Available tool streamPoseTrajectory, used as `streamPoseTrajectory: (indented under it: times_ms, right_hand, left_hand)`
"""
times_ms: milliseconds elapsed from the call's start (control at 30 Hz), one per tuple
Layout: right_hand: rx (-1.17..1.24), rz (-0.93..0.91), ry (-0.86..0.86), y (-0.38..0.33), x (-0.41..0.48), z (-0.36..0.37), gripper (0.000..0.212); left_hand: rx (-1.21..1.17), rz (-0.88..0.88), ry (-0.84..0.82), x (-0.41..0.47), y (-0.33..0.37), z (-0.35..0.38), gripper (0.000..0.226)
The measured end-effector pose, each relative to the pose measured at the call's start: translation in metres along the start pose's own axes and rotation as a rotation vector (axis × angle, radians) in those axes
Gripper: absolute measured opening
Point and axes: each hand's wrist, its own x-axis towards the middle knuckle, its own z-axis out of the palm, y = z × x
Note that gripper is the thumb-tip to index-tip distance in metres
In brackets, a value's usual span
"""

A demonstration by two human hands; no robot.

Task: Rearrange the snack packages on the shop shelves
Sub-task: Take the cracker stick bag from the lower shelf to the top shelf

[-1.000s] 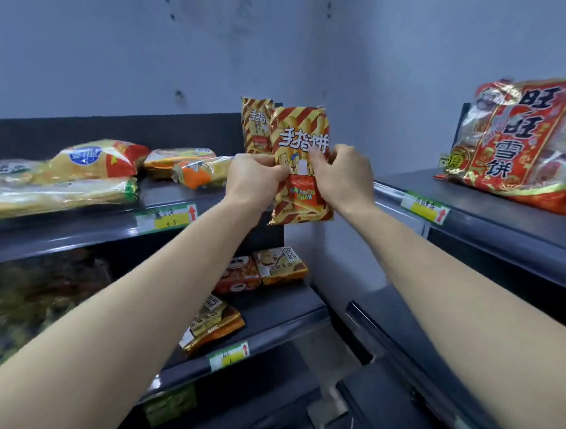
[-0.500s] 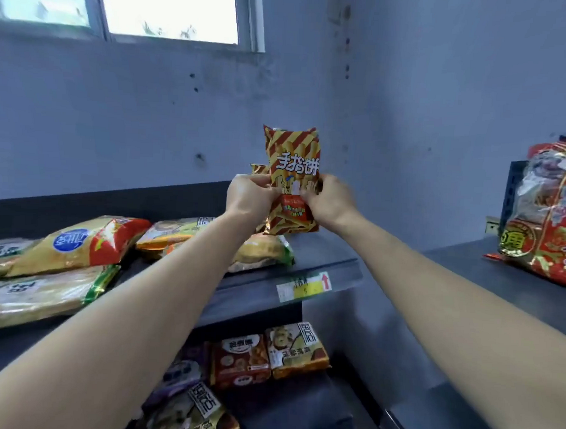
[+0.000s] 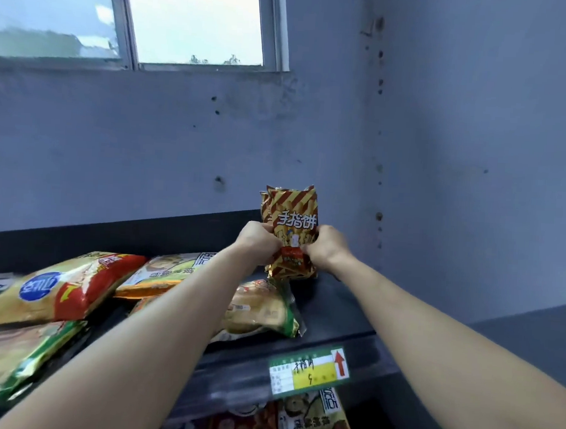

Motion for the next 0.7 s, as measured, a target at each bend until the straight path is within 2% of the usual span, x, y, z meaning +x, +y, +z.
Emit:
streamPoseTrajectory:
  times_ms: [100,167,400,500,700]
  right_hand:
    - [0.023,0.009,-0.039,0.004,0.008,0.008,0.031]
    - [0.043,0.005,-0.052,0.006,0.011,0.012,0.037]
    - [0.071,0.024,-0.057,0.006,0.014,0.018,0.039]
    - [0.047,0.035,-0.007,0.005,0.010,0.018,0.032]
    - [-0.019,-0.055,0.122,-0.007,-0.016,0.014,0.030]
  left_hand:
    - [0.014,-0.053,-0.021,0.006,-0.005,0.001,0.021]
    - [0.013,-0.070,-0.050,0.007,-0.006,0.001,0.016]
    - [0.028,-0.055,-0.102,0.006,-0.009,-0.004,0.021]
    - [0.052,-0.050,-0.118,-0.002,-0.005,-0.010,0.011]
    - [0.029,0.035,-0.044,-0.025,-0.001,-0.021,0.021]
